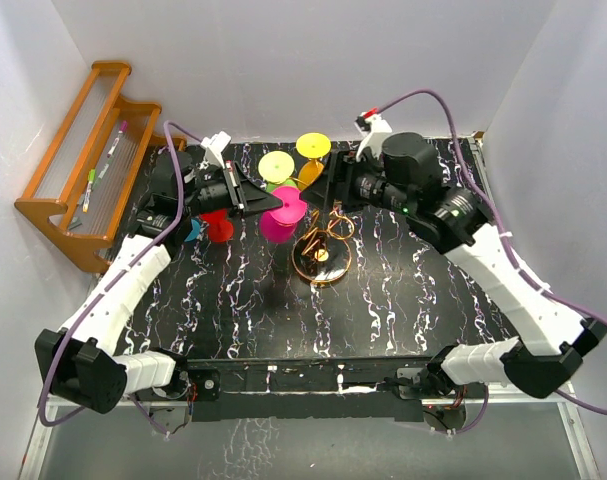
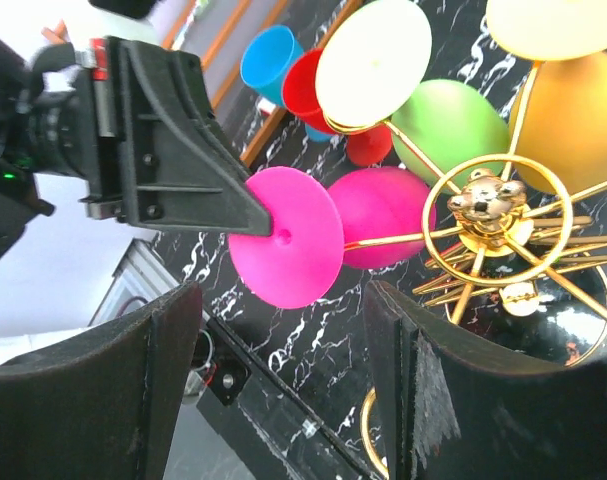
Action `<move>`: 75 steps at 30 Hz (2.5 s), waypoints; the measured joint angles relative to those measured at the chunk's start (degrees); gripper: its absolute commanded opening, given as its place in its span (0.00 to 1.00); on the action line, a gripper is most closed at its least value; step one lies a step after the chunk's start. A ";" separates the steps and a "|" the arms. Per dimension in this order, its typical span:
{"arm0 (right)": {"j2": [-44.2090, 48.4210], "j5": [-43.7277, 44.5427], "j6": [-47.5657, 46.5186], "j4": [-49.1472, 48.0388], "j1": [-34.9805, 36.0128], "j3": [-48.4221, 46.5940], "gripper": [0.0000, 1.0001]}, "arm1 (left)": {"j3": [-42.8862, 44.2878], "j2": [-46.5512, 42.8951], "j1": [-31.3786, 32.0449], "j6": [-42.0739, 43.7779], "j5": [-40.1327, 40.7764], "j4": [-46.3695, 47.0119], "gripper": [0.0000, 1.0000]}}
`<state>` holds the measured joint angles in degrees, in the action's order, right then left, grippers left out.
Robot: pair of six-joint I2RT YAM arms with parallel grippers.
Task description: Take the wine glass off the wine glass rack
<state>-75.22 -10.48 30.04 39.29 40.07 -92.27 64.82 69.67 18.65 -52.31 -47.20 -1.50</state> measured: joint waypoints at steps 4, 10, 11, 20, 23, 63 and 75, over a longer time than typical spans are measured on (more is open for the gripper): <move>3.89 2.29 -0.11 -1.38 0.00 0.35 0.68 | 1.42 1.68 0.31 -1.31 0.28 0.35 0.00; 6.60 3.93 -0.44 -2.82 0.00 0.35 0.68 | 2.64 4.07 0.92 -2.60 1.09 1.46 0.00; 6.60 4.02 -0.59 -2.99 0.00 0.44 0.68 | 2.75 4.31 0.98 -2.73 1.36 1.46 0.00; 6.62 4.15 -1.49 -3.19 0.00 1.44 0.68 | 4.55 4.59 1.05 -2.27 7.54 -0.50 0.00; 6.62 4.15 -1.55 -3.19 0.00 1.44 0.68 | 4.55 4.15 1.05 -2.05 10.05 -1.81 0.00; 0.83 -22.60 -4.59 -2.75 0.22 -0.33 0.57 | 5.44 -21.11 1.05 2.43 15.47 -19.96 0.00; -3.43 -31.71 -7.41 -0.96 11.15 -2.93 0.56 | 7.93 -31.01 1.05 5.84 13.31 -27.58 0.00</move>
<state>-78.65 -42.19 22.63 38.33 51.22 -95.20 72.75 38.65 19.70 -46.48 -33.89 -29.08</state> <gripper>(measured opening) 0.567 0.019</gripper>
